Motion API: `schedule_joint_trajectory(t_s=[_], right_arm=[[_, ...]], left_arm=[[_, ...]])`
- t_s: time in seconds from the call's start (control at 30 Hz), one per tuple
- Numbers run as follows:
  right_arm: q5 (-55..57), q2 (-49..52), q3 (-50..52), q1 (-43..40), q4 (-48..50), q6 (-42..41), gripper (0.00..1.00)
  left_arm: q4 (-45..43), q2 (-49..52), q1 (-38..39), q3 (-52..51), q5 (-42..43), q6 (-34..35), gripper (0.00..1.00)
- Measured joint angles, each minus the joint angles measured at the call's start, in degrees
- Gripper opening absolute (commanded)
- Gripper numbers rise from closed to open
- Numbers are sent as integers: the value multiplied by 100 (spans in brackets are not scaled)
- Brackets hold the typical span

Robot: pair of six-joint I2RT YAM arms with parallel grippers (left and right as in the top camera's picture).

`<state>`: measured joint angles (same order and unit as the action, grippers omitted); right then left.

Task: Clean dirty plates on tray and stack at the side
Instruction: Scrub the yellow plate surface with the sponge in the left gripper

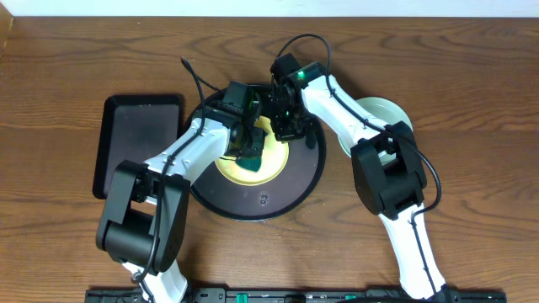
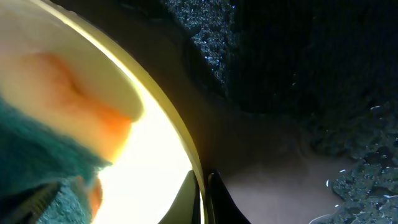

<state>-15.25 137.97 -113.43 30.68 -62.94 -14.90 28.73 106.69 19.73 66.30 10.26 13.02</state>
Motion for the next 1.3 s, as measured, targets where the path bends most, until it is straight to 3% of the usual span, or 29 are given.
schedule_joint_trajectory(t_s=[0.2, 0.37, 0.5, 0.7, 0.87, 0.97, 1.17, 1.3], right_arm=[[0, 0, 0, 0, 0, 0, 1], [0, 0, 0, 0, 0, 0, 1], [0, 0, 0, 0, 2, 0, 1], [0, 0, 2, 0, 2, 0, 1], [0, 0, 2, 0, 2, 0, 1], [0, 0, 2, 0, 2, 0, 1], [-11, 0, 2, 0, 2, 0, 1], [-15, 0, 2, 0, 4, 0, 1]], left_arm=[[7, -35, -153, -7, -879, 1340, 8], [66, -50, -131, -11, -1108, 1770, 7], [44, -50, -149, -11, -828, 1576, 8], [20, -50, -269, -26, 254, 546, 7], [-79, -50, -269, -46, 310, 238, 7], [-234, -50, -234, -72, -140, 387, 7], [-116, -70, -111, -72, -1519, 1320, 7], [0, -72, -92, -72, -1665, 1591, 8]])
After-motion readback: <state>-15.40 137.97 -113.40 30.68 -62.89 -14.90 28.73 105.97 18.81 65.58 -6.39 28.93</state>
